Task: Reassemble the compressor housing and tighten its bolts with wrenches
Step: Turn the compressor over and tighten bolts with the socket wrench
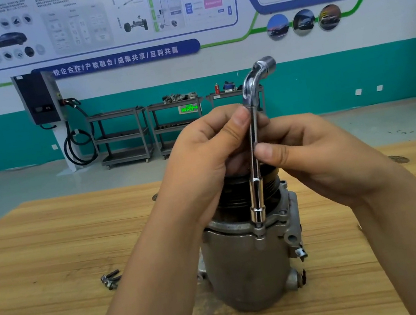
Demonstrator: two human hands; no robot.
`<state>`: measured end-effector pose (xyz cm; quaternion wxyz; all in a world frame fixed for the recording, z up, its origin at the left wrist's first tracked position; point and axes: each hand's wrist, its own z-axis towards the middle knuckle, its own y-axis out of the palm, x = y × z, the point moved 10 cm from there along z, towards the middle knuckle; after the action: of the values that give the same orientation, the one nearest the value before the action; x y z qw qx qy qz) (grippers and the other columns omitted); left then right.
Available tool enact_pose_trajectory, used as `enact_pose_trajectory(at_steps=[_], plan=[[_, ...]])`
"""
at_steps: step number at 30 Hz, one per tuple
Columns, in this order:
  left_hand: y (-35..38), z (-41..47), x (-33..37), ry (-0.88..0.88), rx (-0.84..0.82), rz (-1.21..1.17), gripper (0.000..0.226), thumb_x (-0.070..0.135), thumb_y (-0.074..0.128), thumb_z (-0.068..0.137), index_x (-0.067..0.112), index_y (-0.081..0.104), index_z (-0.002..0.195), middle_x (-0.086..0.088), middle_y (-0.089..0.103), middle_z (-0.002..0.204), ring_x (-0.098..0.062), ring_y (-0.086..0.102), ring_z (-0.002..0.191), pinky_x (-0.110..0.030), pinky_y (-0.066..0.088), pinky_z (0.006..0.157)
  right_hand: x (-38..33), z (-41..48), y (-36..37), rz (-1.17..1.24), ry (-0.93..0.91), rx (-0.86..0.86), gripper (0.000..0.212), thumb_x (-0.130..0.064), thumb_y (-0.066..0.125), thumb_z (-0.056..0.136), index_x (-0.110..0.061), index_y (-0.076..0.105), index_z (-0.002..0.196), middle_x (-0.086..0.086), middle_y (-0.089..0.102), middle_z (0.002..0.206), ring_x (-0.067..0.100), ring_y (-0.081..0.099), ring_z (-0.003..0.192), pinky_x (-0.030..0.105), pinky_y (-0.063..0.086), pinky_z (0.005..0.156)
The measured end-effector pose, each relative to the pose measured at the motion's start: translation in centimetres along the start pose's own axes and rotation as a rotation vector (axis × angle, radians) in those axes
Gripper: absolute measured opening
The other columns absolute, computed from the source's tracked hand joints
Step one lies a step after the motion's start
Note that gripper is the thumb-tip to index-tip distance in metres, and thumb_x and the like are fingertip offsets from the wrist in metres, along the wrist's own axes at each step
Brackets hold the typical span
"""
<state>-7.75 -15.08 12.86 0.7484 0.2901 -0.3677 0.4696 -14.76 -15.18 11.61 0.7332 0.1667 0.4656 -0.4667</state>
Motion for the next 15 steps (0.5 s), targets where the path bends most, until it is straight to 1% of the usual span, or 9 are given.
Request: enact_pose_trajectory(at_steps=[1, 3, 4, 6, 9, 11, 12, 14, 15], plan=[[-0.02, 0.02, 0.01, 0.000, -0.004, -0.008, 0.020, 0.025, 0.055, 0.085, 0.009, 0.066, 0.077, 0.001, 0.061, 0.063, -0.002, 0.054, 0.050, -0.012, 0.040, 0.045, -0.02, -0.04, 0.19, 0.007, 0.000, -0.023, 0.025, -0.018, 0.057, 0.082, -0.004, 0.069, 0.099, 0.015, 0.072, 0.098, 0.029, 0.067, 0.100, 0.033, 0.051, 0.089], [-0.01, 0.02, 0.14, 0.009, -0.013, -0.002, 0.024, 0.024, 0.053, 0.087, 0.013, 0.071, 0.075, -0.013, 0.053, 0.067, -0.007, 0.046, 0.046, -0.014, 0.035, 0.042, -0.14, -0.06, 0.39, 0.018, -0.003, -0.043, 0.024, -0.021, 0.059, 0.080, -0.007, 0.071, 0.095, 0.011, 0.073, 0.090, 0.024, 0.068, 0.094, 0.028, 0.051, 0.084], [-0.01, 0.02, 0.21, 0.016, -0.019, -0.003, 0.026, 0.024, 0.051, 0.086, 0.014, 0.073, 0.075, -0.014, 0.051, 0.070, -0.009, 0.044, 0.047, -0.015, 0.034, 0.041, -0.16, -0.03, 0.37, 0.033, -0.002, -0.039, 0.022, -0.021, 0.060, 0.078, -0.009, 0.071, 0.093, 0.010, 0.073, 0.086, 0.022, 0.069, 0.090, 0.026, 0.051, 0.081], [-0.02, -0.01, 0.29, 0.023, -0.020, -0.020, 0.024, 0.025, 0.052, 0.085, 0.015, 0.073, 0.079, -0.013, 0.054, 0.070, -0.014, 0.045, 0.052, -0.016, 0.037, 0.041, -0.16, 0.00, 0.19, 0.066, -0.001, -0.017, 0.021, -0.022, 0.064, 0.073, -0.012, 0.072, 0.090, 0.008, 0.073, 0.080, 0.017, 0.070, 0.082, 0.023, 0.052, 0.076], [-0.08, -0.04, 0.39, 0.028, -0.006, -0.023, 0.019, 0.024, 0.054, 0.084, 0.009, 0.066, 0.085, -0.015, 0.048, 0.073, -0.017, 0.045, 0.055, -0.018, 0.039, 0.042, -0.30, 0.01, -0.08, 0.066, -0.018, 0.010, 0.022, -0.022, 0.069, 0.067, -0.012, 0.071, 0.086, 0.005, 0.072, 0.077, 0.015, 0.069, 0.077, 0.022, 0.052, 0.071], [-0.11, -0.07, 0.30, 0.021, 0.007, -0.005, 0.016, 0.025, 0.057, 0.082, 0.010, 0.064, 0.085, -0.012, 0.052, 0.071, -0.014, 0.049, 0.056, -0.018, 0.040, 0.043, -0.39, 0.06, -0.12, 0.038, -0.024, 0.023, 0.027, -0.020, 0.074, 0.066, -0.007, 0.067, 0.089, 0.003, 0.071, 0.076, 0.014, 0.069, 0.076, 0.021, 0.052, 0.071], [-0.11, -0.08, 0.24, 0.021, 0.013, 0.007, 0.014, 0.025, 0.059, 0.080, 0.012, 0.065, 0.083, -0.007, 0.056, 0.070, -0.013, 0.052, 0.057, -0.019, 0.042, 0.045, -0.37, 0.11, -0.20, 0.022, -0.021, 0.036, 0.033, -0.020, 0.076, 0.064, -0.004, 0.065, 0.091, 0.003, 0.071, 0.076, 0.013, 0.069, 0.076, 0.021, 0.052, 0.070], [-0.08, -0.07, 0.27, 0.030, 0.021, 0.031, 0.009, 0.023, 0.062, 0.077, 0.016, 0.068, 0.078, 0.001, 0.063, 0.069, -0.012, 0.059, 0.063, -0.021, 0.049, 0.053, -0.24, 0.16, -0.44, -0.022, -0.009, 0.074, 0.046, -0.023, 0.081, 0.058, 0.000, 0.064, 0.095, 0.008, 0.069, 0.081, 0.015, 0.068, 0.078, 0.022, 0.054, 0.071], [-0.07, -0.07, 0.33, 0.040, 0.024, 0.041, 0.007, 0.022, 0.063, 0.077, 0.017, 0.069, 0.076, 0.003, 0.065, 0.070, -0.012, 0.062, 0.066, -0.023, 0.051, 0.058, -0.22, 0.16, -0.54, -0.046, -0.008, 0.091, 0.049, -0.025, 0.082, 0.056, -0.001, 0.065, 0.095, 0.012, 0.067, 0.084, 0.017, 0.067, 0.079, 0.024, 0.054, 0.072]])
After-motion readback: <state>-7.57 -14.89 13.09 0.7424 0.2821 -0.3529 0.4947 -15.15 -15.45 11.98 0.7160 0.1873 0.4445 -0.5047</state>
